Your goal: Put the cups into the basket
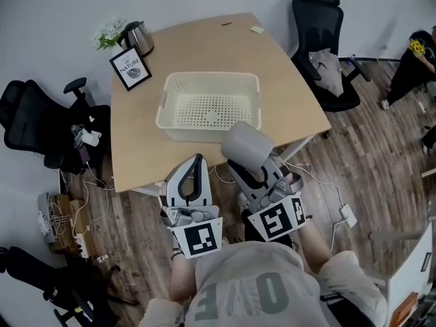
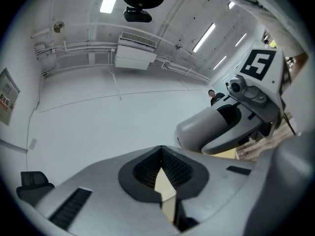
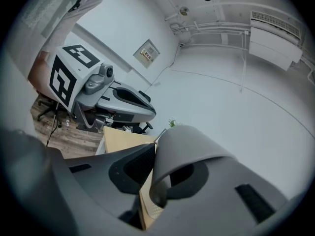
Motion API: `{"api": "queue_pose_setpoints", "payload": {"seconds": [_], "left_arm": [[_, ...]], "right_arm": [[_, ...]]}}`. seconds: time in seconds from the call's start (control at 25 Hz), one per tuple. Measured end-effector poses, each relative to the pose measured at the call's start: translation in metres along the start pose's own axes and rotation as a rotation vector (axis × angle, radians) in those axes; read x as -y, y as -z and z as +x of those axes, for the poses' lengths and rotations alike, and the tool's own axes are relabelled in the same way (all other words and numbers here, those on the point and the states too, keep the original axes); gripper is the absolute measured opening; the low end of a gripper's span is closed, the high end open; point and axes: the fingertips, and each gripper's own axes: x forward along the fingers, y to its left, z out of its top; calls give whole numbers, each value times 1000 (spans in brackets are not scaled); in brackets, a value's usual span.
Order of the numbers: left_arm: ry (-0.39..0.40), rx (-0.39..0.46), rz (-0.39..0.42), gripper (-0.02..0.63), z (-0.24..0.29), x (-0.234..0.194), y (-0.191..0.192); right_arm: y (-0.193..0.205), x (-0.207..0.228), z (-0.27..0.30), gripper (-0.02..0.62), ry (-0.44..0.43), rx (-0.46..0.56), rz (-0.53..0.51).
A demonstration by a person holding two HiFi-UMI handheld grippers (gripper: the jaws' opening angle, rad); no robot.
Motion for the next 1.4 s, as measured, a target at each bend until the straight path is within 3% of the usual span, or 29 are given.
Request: {"api": "queue_pose_setpoints", "payload": {"seconds": [0.24, 0.44, 0.76, 1.08, 1.24, 1.4], "left_arm": [[-40, -38, 36, 8, 74, -8, 14], [-65, -123, 71, 8, 134, -16, 22], [-139, -195, 75, 8, 174, -41, 32], [-174, -216, 69, 8, 195, -73, 55], [-168, -133, 82, 8, 208, -83, 56], [-146, -127, 46, 8, 217, -86, 70]], "right_arm": [[29, 52, 39, 60, -44, 59, 19], [46, 100, 73, 60, -104, 117, 34], [64, 145, 115, 60, -176, 131, 60], [76, 152, 154, 60, -204, 71, 10], [77, 150, 172, 60, -221, 38, -29], [86, 138, 191, 60, -324, -10, -34]]}}
